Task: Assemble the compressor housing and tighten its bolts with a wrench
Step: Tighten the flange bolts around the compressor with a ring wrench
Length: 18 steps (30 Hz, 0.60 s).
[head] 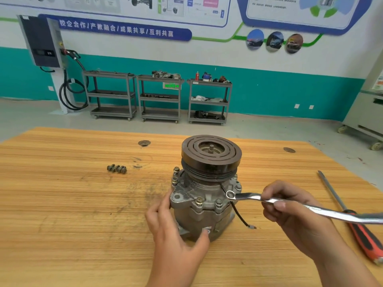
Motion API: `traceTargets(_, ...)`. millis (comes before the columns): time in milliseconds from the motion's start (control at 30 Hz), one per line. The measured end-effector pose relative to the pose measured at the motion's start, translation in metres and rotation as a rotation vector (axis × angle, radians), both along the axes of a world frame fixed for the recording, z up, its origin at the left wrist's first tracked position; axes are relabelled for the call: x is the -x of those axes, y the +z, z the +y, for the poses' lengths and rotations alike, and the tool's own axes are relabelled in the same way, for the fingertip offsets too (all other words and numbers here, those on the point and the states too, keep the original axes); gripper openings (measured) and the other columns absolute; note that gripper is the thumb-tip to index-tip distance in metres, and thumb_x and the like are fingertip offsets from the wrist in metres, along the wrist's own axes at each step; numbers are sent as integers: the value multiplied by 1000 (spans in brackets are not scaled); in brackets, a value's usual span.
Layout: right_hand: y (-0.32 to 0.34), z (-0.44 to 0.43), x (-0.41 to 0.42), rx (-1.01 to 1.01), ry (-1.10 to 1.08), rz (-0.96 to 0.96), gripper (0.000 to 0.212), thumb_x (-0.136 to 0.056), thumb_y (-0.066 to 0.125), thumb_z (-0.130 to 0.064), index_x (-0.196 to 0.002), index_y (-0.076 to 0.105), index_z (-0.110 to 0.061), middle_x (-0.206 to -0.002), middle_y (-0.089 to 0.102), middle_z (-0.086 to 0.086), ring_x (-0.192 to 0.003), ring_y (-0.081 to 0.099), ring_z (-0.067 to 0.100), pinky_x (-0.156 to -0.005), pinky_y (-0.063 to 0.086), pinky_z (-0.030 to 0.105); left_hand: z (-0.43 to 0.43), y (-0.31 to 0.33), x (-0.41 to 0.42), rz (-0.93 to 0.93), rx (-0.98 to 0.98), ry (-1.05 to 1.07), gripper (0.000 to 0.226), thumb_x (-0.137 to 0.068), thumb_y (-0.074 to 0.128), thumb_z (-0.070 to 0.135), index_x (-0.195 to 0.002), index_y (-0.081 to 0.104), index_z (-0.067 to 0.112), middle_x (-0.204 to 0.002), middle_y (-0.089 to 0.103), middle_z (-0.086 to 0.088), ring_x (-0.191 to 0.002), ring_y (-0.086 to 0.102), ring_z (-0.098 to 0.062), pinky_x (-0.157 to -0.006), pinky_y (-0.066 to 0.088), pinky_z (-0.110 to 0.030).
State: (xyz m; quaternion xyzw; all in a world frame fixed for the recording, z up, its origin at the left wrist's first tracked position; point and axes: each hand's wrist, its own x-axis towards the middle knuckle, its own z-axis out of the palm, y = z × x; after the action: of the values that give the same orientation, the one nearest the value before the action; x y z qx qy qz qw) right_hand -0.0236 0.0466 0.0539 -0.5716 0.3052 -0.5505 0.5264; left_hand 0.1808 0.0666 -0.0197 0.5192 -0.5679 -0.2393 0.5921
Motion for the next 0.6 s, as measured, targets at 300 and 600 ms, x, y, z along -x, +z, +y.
traceTargets(300, -2, -13, 10, 14, 48, 62, 19, -55, 57, -4, -67, 72, -7, -53, 50, 6, -50, 45, 11, -47, 40, 19, 13, 6, -38, -133, 93, -83, 69, -55, 56, 50, -124, 49, 52, -122, 33, 20, -120, 30, 11, -97, 28, -20)
traceTargets(600, -2, -9, 10, 27, 64, 188, 23, -58, 63, -14, -77, 74, -9, -57, 56, 5, -52, 47, 11, -50, 41, 19, -136, 62, -59, 450, -344, -476, 69, -99, 10, 56, -118, 62, 16, -119, 67, 0, -119, 56, -12, -100, 39, -38)
